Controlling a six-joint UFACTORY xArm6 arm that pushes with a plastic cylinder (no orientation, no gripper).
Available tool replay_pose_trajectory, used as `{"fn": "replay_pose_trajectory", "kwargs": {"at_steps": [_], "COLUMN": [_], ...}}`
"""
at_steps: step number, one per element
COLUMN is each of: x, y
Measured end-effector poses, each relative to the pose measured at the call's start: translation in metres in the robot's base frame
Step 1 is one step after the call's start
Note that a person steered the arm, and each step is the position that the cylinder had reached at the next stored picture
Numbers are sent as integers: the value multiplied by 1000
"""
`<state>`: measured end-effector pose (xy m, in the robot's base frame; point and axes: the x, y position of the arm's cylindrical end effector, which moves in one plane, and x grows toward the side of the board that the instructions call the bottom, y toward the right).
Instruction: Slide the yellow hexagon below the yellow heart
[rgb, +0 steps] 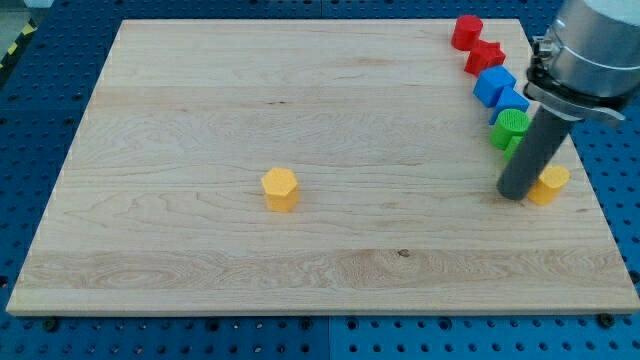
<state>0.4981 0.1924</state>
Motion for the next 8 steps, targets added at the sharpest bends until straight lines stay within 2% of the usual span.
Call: {"fn": "replay_pose_trajectory", "kwargs": {"at_steps": [3, 4, 6, 7, 8], "x": [-42, -18, -8, 16, 18], "y": [-245, -308, -297, -262, -242]}}
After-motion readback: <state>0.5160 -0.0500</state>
